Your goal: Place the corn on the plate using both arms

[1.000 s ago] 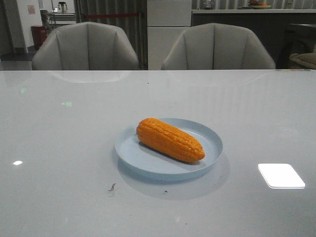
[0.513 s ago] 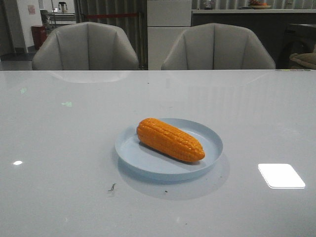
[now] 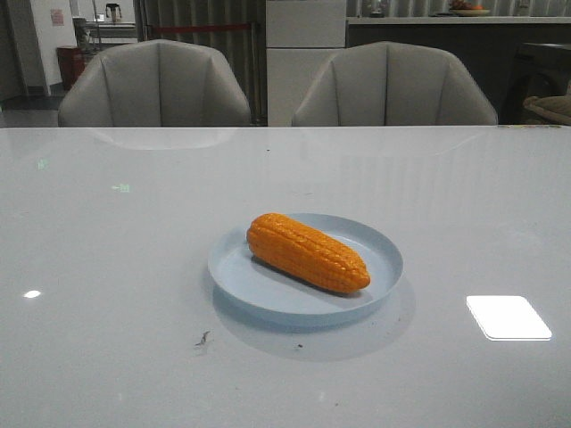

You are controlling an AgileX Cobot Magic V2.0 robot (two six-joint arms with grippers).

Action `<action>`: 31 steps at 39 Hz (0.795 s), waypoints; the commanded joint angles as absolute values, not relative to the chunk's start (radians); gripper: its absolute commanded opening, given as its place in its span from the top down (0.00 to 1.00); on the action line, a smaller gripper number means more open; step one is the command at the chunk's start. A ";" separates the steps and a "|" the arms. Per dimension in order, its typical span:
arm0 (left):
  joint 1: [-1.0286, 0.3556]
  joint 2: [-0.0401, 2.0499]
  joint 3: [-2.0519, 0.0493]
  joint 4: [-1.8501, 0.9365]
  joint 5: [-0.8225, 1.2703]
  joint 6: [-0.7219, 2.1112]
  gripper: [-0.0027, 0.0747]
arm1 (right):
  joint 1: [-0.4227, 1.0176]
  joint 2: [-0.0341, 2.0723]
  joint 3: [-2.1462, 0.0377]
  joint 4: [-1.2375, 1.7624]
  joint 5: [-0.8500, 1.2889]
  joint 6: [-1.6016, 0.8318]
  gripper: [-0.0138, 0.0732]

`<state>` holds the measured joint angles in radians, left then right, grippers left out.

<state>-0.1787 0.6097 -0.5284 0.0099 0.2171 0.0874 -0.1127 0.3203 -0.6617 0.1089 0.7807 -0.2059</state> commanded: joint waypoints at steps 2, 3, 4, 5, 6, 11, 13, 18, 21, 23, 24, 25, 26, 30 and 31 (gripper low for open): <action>-0.179 0.591 -0.520 0.000 0.131 0.082 0.77 | -0.113 0.333 -0.688 0.107 0.691 -0.208 0.28; -0.177 0.575 -0.500 0.000 0.126 0.082 0.84 | -0.113 0.333 -0.688 0.107 0.691 -0.208 0.28; -0.174 0.561 -0.476 0.000 0.117 0.082 0.84 | -0.113 0.333 -0.688 0.107 0.691 -0.208 0.28; -0.163 0.537 -0.449 0.000 0.101 0.080 0.83 | -0.113 0.333 -0.688 0.107 0.691 -0.208 0.28; -0.152 0.519 -0.420 0.000 0.080 0.080 0.83 | -0.113 0.333 -0.688 0.107 0.691 -0.208 0.28; -0.079 0.387 -0.268 -0.010 -0.024 0.080 0.84 | -0.113 0.333 -0.688 0.107 0.691 -0.208 0.28; -0.070 0.343 -0.233 -0.010 -0.027 0.080 0.84 | -0.113 0.333 -0.688 0.107 0.691 -0.208 0.28; -0.051 0.222 -0.124 -0.010 -0.027 0.080 0.84 | -0.113 0.333 -0.688 0.107 0.691 -0.208 0.28; -0.045 0.154 -0.069 -0.010 -0.028 0.080 0.84 | -0.113 0.333 -0.688 0.107 0.691 -0.208 0.28; -0.043 0.107 -0.032 -0.010 -0.031 0.080 0.84 | -0.113 0.333 -0.688 0.107 0.691 -0.208 0.28; -0.043 0.087 -0.016 -0.010 -0.034 0.080 0.84 | -0.113 0.333 -0.688 0.107 0.691 -0.208 0.28; -0.043 0.059 0.006 -0.012 -0.043 0.080 0.84 | -0.113 0.333 -0.688 0.107 0.691 -0.208 0.28; -0.043 0.033 0.022 -0.019 -0.053 0.080 0.84 | -0.113 0.333 -0.688 0.107 0.691 -0.208 0.28; -0.043 -0.029 0.046 -0.049 0.000 0.080 0.84 | -0.113 0.333 -0.688 0.107 0.691 -0.208 0.28; -0.043 -0.021 0.046 -0.049 0.000 0.080 0.84 | -0.113 0.333 -0.688 0.107 0.691 -0.208 0.28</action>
